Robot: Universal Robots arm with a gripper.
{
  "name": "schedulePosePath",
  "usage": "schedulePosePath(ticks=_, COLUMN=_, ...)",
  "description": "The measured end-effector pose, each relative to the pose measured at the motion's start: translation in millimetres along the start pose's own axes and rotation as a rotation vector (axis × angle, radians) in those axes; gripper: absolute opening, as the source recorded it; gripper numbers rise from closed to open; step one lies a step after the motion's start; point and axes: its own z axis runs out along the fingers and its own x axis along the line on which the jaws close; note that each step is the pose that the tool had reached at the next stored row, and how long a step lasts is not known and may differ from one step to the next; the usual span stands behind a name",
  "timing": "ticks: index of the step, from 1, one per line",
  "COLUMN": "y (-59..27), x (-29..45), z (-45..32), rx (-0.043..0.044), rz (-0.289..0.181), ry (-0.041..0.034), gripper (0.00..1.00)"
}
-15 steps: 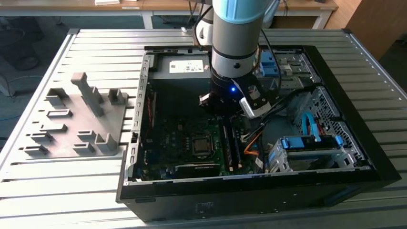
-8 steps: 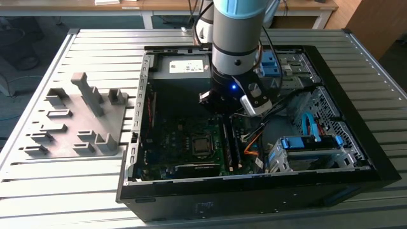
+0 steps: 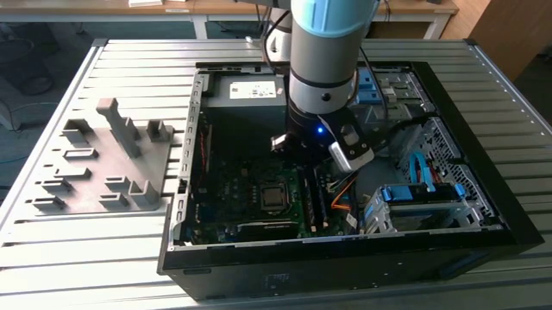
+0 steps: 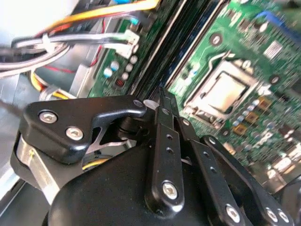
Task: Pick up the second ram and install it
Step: 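Press down the second ram until it locks into place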
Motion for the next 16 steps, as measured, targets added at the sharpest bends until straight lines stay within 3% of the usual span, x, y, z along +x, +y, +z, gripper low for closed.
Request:
schedulePosePath(ticks=8, y=-27.1, x=-0.4, z=1.3, rx=0.0053, rz=0.0, ry=-0.0001, gripper=0.1)
schedulePosePath(ticks=16, y=-41.3, x=-0.6, z=4.0, rx=0.0151, rz=-0.005, ry=0.0021, gripper=0.1)
